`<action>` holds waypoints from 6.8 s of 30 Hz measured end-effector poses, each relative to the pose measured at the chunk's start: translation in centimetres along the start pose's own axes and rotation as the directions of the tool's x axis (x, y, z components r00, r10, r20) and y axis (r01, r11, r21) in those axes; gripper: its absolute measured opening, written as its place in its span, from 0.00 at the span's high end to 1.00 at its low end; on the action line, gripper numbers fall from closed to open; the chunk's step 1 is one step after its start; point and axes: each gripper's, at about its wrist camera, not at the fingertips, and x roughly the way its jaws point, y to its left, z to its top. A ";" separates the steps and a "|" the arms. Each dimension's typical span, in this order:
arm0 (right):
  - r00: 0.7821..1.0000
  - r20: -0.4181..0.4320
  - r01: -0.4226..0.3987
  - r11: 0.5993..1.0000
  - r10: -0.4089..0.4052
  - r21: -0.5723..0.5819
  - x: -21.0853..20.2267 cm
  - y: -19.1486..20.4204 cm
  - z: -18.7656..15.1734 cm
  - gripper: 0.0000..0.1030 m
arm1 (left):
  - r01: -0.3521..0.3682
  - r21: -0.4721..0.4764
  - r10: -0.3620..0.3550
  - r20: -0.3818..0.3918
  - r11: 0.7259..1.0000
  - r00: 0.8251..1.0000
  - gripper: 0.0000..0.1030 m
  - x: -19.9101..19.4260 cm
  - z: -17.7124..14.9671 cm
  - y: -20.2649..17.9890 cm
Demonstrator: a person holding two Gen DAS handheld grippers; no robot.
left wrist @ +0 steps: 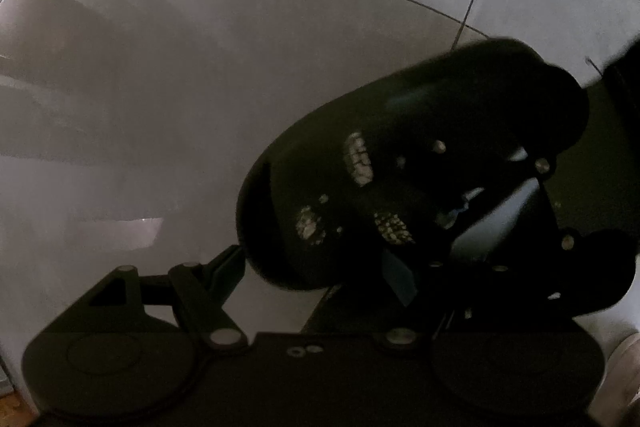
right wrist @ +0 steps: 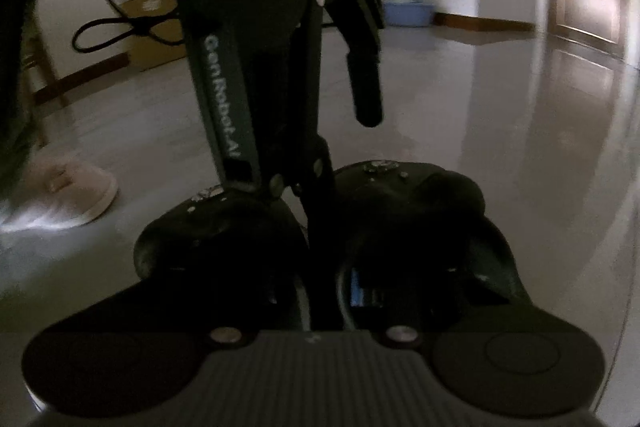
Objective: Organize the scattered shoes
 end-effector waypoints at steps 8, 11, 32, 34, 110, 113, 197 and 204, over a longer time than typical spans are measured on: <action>0.957 0.047 0.281 0.955 -0.287 0.099 -2.7 3.1 0.5 0.76 | 0.010 -0.029 -0.008 0.079 1.000 0.997 0.27 -2.3 -1.1 1.0; 0.926 0.036 0.366 0.917 -0.376 0.159 -3.8 3.4 0.5 0.77 | 0.014 -0.013 -0.012 0.146 1.000 0.989 0.27 -4.9 -1.0 1.0; 0.387 -0.220 0.845 0.248 -0.896 0.474 -18.6 10.1 -1.6 0.77 | 0.040 0.358 -0.164 0.322 0.933 0.933 0.27 -15.0 -0.1 -8.8; 0.324 -0.249 0.863 0.178 -0.912 0.472 -20.9 10.4 -0.8 0.77 | 0.053 0.410 -0.196 0.315 0.911 0.929 0.27 -17.1 1.3 -10.5; -0.184 -0.735 0.651 -0.642 -0.652 0.406 -59.7 5.3 -23.5 0.76 | 0.032 0.662 -0.307 0.304 0.749 0.902 0.27 -17.1 18.9 -51.6; -0.193 -0.742 0.648 -0.651 -0.642 0.395 -60.4 4.2 -24.5 0.76 | 0.013 0.668 -0.294 0.310 0.744 0.904 0.27 -16.6 18.8 -51.8; -0.203 -0.708 0.620 -0.648 -0.676 0.441 -67.8 21.6 19.8 0.18 | 0.184 0.499 -0.373 0.310 0.847 0.874 0.27 -51.8 16.3 -38.2; -0.144 -0.748 0.525 -0.690 -0.648 0.498 -71.5 26.3 34.1 0.17 | 0.163 0.523 -0.381 0.343 0.837 0.859 0.27 -66.9 13.5 -31.4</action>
